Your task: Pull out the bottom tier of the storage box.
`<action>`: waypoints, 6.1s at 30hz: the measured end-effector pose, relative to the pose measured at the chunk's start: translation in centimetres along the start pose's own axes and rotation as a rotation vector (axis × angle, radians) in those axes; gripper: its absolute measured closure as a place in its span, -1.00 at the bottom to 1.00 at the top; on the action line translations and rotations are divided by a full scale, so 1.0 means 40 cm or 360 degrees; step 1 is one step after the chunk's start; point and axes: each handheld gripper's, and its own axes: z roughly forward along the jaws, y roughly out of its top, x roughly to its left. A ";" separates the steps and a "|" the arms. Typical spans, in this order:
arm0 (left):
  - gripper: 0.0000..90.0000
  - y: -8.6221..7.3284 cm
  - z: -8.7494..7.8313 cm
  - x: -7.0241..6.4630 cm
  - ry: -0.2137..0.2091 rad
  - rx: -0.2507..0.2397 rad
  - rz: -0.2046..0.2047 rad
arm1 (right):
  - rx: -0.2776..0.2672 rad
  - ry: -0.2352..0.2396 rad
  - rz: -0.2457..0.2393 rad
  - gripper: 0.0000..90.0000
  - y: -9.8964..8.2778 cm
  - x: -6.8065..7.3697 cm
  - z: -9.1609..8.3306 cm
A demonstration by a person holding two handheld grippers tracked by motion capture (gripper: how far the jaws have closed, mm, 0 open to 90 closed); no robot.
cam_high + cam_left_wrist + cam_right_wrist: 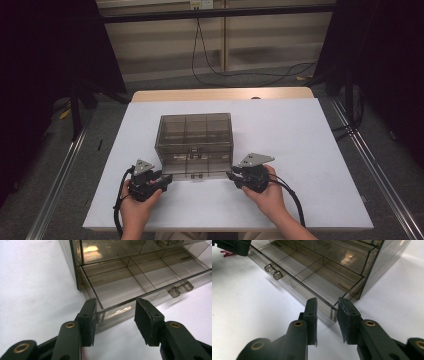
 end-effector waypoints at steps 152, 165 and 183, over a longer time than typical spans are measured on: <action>-0.27 -0.026 -0.070 0.003 -0.0023 0.0031 -0.0005 | 0.0025 0.0011 -0.0050 0.09 -0.026 -0.011 -0.090; -0.24 -0.033 -0.086 0.027 0.0022 0.0042 -0.0007 | 0.0045 -0.0039 -0.0072 -0.07 -0.035 -0.052 -0.132; 0.08 -0.058 -0.088 0.068 0.0118 0.0098 -0.0050 | 0.0045 -0.0040 -0.0055 -0.29 -0.037 -0.070 -0.119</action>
